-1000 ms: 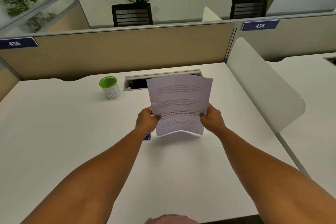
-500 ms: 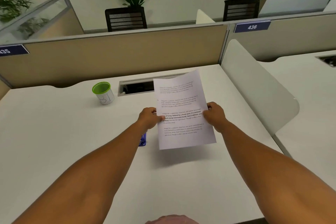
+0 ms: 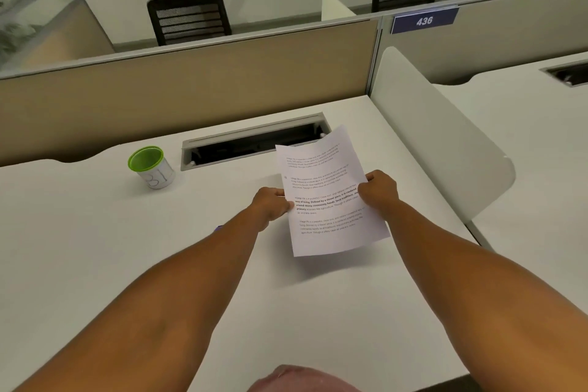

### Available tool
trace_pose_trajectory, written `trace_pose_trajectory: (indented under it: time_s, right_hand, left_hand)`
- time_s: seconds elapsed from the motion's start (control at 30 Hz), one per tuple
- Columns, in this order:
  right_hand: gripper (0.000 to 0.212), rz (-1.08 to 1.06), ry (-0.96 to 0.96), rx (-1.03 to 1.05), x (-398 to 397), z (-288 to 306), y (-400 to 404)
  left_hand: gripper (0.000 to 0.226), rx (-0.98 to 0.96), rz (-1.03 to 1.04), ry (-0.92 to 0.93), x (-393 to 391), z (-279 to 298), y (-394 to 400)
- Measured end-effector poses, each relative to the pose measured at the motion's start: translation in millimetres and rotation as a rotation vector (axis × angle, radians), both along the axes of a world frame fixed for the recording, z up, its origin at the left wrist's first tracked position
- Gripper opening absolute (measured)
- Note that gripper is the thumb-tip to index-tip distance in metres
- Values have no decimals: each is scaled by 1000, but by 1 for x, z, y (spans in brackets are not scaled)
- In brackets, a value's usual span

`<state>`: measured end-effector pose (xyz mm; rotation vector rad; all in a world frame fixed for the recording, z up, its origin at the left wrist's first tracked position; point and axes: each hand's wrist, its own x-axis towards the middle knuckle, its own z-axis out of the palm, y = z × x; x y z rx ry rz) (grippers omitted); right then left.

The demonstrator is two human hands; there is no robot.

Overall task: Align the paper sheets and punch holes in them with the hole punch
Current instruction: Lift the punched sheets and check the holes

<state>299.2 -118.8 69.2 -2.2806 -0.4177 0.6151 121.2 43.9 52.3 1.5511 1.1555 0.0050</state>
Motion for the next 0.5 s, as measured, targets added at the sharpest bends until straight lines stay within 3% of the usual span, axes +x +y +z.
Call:
trace_pose_trajectory:
  time_s: [0.5]
  right_hand:
    - [42,-240,-24,48,67,-39,-6]
  left_hand:
    - [24,-49,101,-70,85,-35,-14]
